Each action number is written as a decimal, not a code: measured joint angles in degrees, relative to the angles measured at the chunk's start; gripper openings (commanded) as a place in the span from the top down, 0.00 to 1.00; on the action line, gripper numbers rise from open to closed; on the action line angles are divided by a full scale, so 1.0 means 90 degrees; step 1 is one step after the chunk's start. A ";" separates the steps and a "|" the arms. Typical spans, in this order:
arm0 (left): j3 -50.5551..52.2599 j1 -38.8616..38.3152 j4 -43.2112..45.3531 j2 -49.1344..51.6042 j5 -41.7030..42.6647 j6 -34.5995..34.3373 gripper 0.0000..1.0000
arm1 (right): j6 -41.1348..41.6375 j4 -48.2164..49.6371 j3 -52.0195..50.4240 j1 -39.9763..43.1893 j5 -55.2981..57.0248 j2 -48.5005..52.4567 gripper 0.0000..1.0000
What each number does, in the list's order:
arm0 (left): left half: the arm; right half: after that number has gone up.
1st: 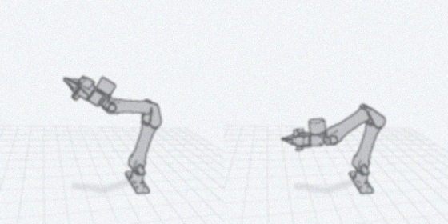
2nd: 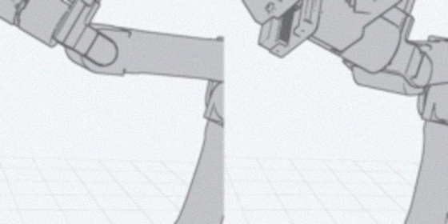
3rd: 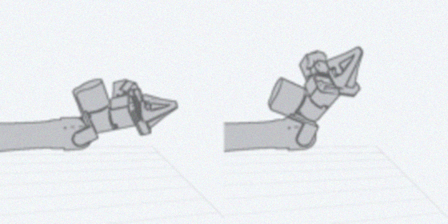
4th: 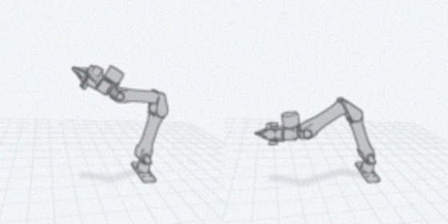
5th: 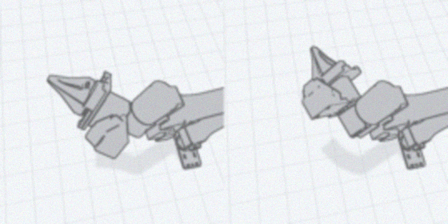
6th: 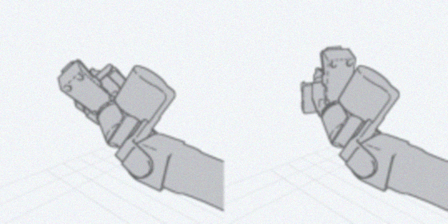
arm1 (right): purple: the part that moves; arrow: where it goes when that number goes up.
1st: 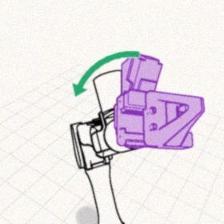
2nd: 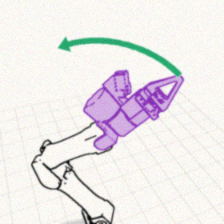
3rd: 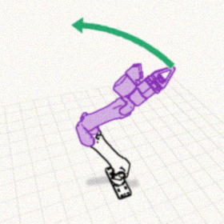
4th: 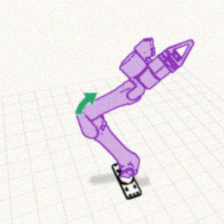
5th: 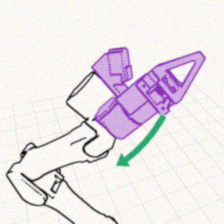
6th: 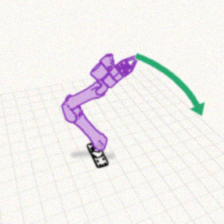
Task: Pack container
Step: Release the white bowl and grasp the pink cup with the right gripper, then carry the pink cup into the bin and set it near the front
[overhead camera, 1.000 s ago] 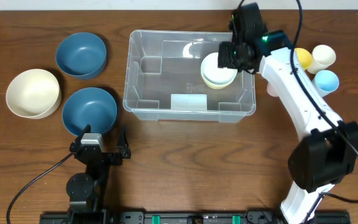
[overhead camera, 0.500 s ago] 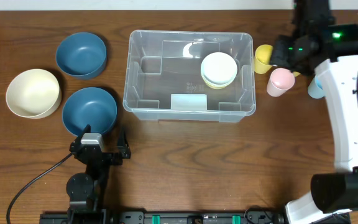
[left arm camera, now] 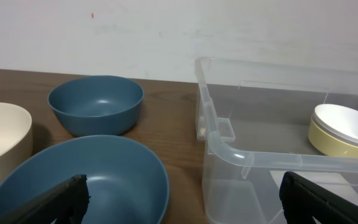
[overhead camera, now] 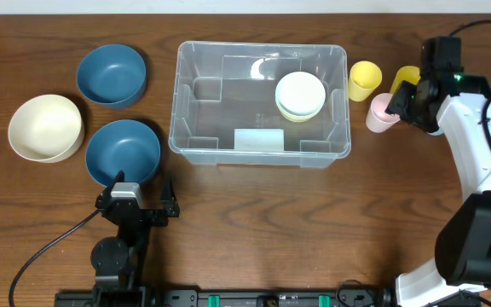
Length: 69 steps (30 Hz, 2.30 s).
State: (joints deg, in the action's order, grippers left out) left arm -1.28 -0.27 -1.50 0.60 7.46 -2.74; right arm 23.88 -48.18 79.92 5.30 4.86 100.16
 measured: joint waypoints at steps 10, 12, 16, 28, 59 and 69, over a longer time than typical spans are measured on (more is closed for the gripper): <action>0.0000 0.0000 0.0000 -0.0002 0.0000 0.0000 0.02 | 0.0087 0.0867 -0.0539 0.0027 -0.0046 0.0092 0.46; 0.0000 0.0000 0.0000 0.0000 0.0000 0.0000 0.02 | 0.0117 0.1039 -0.0704 0.0027 -0.0046 0.0202 0.48; 0.0000 0.0000 0.0000 0.0000 0.0000 0.0000 0.02 | 0.0155 0.1188 -0.0935 0.0027 -0.0058 0.0481 0.59; 0.0000 0.0000 0.0000 0.0000 0.0000 0.0000 0.02 | 0.0323 0.1052 -0.0957 0.0027 -0.0160 0.0525 0.99; 0.0000 0.0000 0.0000 0.0000 0.0000 0.0000 0.02 | 0.0097 0.1416 -0.0971 -0.2871 -0.0823 -0.2421 0.99; 0.0000 0.0000 0.0000 0.0000 0.0000 0.0000 0.02 | 0.0095 0.0899 -0.0920 -0.2968 -0.0882 -0.0986 0.99</action>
State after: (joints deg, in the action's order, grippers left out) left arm -1.28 -0.27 -1.50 0.60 7.46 -2.74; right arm 24.73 -40.10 71.64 -21.41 -3.07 91.29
